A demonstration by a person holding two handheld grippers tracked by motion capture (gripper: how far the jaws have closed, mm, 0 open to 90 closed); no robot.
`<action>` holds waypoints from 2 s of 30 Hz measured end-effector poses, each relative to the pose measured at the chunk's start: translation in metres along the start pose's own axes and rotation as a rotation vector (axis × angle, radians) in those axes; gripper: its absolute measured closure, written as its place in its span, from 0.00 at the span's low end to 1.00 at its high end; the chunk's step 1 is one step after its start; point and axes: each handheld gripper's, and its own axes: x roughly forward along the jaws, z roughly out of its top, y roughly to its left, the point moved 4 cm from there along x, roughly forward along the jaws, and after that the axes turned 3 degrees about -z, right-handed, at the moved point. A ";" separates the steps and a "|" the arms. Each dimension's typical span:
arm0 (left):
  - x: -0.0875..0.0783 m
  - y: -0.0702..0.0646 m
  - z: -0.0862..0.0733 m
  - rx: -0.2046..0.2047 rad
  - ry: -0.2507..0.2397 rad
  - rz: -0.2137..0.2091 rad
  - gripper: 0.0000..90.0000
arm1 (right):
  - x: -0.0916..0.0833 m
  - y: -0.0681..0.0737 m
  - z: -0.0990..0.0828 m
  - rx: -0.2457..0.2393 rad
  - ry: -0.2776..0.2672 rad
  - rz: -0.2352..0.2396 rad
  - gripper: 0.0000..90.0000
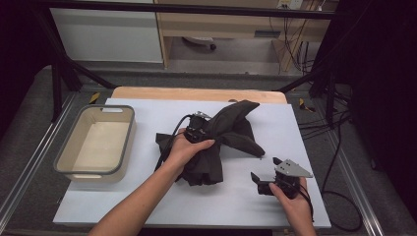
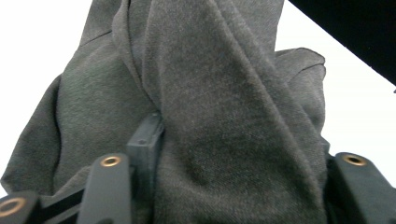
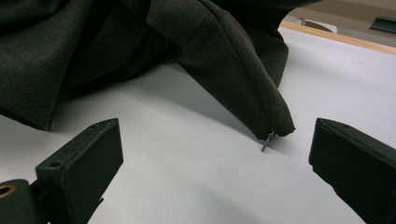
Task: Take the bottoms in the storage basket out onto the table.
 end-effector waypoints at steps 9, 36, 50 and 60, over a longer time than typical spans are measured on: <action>0.001 -0.013 -0.004 0.046 -0.007 0.009 0.37 | 0.000 -0.001 0.000 0.000 -0.001 -0.001 0.04; -0.007 -0.024 0.003 0.035 -0.115 -0.017 0.24 | 0.000 0.002 -0.001 -0.009 0.006 -0.009 0.03; -0.017 -0.029 0.024 0.036 -0.185 -0.022 0.10 | 0.000 0.001 0.000 0.005 0.000 -0.009 0.02; -0.028 -0.033 0.034 0.071 -0.218 0.000 0.12 | 0.001 0.002 0.000 0.000 0.002 -0.008 0.02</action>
